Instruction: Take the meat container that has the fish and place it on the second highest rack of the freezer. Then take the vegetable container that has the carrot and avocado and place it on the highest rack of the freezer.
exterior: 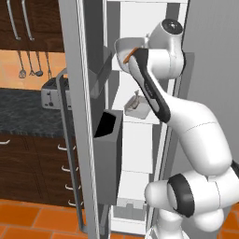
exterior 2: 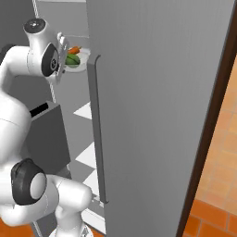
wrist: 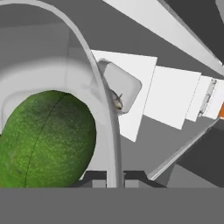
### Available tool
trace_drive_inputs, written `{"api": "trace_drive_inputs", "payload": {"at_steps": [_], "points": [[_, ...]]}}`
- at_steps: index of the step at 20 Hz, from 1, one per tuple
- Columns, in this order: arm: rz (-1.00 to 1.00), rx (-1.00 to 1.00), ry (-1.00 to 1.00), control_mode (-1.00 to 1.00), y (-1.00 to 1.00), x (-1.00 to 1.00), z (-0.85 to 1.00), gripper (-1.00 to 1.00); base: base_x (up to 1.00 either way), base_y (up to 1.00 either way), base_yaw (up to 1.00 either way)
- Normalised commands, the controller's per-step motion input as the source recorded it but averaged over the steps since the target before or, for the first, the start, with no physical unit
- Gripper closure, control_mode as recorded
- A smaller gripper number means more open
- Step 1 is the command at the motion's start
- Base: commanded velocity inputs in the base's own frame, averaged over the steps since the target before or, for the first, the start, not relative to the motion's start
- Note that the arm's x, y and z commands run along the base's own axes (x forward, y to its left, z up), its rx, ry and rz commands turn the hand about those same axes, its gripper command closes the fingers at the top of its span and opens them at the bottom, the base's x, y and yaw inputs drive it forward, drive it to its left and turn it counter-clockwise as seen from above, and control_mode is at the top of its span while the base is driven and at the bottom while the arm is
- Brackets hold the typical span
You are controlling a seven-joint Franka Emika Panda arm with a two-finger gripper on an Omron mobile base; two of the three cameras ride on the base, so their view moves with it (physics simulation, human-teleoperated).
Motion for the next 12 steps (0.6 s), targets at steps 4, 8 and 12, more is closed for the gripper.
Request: {"api": "trace_drive_inputs", "payload": {"at_steps": [4, 8, 12], "points": [[0.00, 0.00, 0.00, -1.00, -0.29, 0.49, 0.00, 1.00, 0.00, 0.00, 0.00], [-0.02, 0.00, 0.00, -1.00, -0.01, 0.50, 0.00, 1.00, 0.00, 0.00, 0.00], [-0.01, 0.00, -0.05, -1.00, 0.00, 0.31, 0.00, 1.00, 0.00, 0.00, 0.00]]}}
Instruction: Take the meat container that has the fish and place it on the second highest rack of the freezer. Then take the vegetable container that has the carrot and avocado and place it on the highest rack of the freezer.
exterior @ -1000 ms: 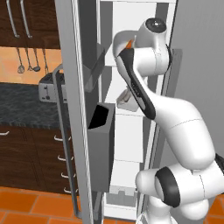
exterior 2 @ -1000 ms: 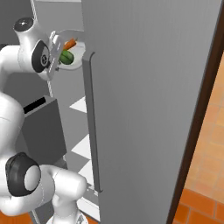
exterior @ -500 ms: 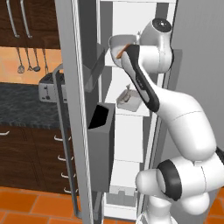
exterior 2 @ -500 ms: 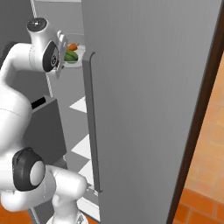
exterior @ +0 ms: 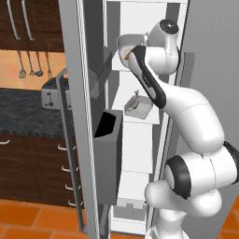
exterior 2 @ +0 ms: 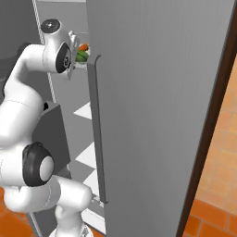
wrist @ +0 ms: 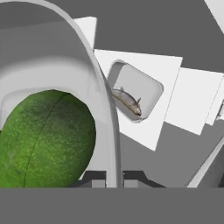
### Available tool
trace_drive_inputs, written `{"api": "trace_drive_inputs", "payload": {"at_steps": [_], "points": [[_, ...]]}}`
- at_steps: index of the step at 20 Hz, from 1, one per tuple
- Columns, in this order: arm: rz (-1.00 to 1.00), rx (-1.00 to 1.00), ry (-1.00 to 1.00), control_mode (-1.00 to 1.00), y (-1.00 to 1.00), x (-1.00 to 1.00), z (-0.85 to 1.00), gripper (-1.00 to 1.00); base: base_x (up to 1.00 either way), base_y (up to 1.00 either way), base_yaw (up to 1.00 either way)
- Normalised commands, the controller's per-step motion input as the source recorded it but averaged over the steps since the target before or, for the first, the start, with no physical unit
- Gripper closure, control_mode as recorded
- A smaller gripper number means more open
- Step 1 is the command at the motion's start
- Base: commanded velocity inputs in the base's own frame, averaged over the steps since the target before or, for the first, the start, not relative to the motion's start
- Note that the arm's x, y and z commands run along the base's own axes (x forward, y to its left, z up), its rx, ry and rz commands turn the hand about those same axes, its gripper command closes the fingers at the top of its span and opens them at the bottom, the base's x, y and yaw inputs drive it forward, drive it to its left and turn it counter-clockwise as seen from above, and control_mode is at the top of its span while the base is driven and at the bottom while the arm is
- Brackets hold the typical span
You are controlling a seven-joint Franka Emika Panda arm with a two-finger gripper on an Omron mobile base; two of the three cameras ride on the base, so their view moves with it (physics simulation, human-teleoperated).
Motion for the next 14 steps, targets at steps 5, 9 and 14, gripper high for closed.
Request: {"api": "trace_drive_inputs", "payload": {"at_steps": [5, 9, 14], "points": [[-0.06, 0.00, -0.01, -1.00, -0.03, 0.26, -0.06, 1.00, 0.00, 0.00, 0.00], [-0.03, 0.00, 0.00, -1.00, -0.07, 0.16, 0.00, 1.00, 0.00, 0.00, 0.00], [-0.01, 0.00, 0.00, -1.00, 0.00, 0.12, -0.08, 1.00, 0.00, 0.00, 0.00]]}}
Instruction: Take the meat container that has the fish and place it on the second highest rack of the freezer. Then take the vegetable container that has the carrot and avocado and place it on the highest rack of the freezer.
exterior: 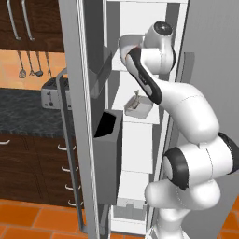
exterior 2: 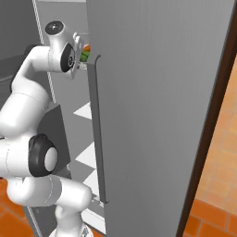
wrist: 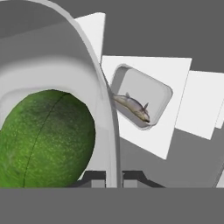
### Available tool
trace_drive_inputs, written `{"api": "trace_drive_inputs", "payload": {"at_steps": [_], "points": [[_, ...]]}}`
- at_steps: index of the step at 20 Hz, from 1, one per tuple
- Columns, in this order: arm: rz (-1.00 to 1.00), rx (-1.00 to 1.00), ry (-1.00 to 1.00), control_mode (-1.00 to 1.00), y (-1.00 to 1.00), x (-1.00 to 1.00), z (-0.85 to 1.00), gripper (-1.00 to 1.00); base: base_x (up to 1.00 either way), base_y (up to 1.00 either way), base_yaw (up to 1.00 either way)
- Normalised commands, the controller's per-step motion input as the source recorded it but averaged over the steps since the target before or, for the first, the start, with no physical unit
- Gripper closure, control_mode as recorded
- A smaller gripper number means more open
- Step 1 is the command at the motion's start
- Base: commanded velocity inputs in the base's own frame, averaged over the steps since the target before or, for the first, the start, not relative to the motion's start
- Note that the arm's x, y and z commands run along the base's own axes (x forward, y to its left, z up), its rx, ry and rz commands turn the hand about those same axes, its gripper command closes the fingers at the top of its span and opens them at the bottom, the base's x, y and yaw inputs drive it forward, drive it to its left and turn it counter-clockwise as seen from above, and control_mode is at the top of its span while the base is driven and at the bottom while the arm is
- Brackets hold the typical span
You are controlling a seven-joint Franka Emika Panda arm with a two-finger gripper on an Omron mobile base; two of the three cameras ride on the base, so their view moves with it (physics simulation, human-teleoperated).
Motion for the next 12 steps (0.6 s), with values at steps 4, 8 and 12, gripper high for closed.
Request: {"api": "trace_drive_inputs", "payload": {"at_steps": [4, 8, 12], "points": [[0.00, 0.00, 0.00, -1.00, -0.02, 0.10, -0.19, 1.00, 0.00, 0.00, 0.00], [0.00, 0.00, 0.00, -1.00, -0.07, 0.20, -0.11, 1.00, 0.00, 0.00, 0.00], [0.00, 0.00, 0.00, -1.00, -0.03, 0.44, 0.00, 1.00, 0.00, 0.00, 0.00]]}}
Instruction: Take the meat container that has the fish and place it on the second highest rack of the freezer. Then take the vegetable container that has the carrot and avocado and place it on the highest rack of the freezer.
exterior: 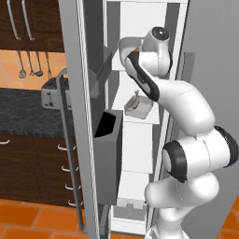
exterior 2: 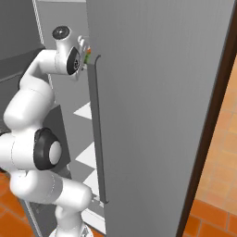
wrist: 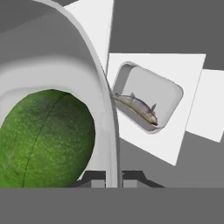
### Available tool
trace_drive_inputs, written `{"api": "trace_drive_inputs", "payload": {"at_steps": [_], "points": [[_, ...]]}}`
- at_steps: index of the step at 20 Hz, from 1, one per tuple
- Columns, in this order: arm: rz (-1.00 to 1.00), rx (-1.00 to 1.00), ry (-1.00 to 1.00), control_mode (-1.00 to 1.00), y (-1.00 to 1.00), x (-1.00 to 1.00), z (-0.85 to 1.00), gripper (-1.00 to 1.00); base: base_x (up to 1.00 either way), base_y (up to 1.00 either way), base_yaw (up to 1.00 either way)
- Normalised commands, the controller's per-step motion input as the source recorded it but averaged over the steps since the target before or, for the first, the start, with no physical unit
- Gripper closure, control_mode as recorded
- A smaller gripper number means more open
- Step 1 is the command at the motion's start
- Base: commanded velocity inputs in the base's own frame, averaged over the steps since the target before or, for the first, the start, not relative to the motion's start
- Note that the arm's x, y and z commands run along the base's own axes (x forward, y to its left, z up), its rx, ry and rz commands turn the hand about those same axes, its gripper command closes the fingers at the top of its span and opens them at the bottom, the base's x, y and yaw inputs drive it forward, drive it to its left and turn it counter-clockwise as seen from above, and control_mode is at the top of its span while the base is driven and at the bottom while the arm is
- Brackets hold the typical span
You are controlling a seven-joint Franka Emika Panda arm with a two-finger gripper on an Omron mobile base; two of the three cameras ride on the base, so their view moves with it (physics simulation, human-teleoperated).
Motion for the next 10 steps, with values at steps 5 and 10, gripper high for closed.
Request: {"api": "trace_drive_inputs", "payload": {"at_steps": [5, 10], "points": [[0.00, 0.00, 0.00, -1.00, 0.00, 0.59, 0.00, 1.00, 0.00, 0.00, 0.00], [0.00, 0.00, 0.00, -1.00, -0.01, 0.47, -0.10, 1.00, 0.00, 0.00, 0.00]]}}
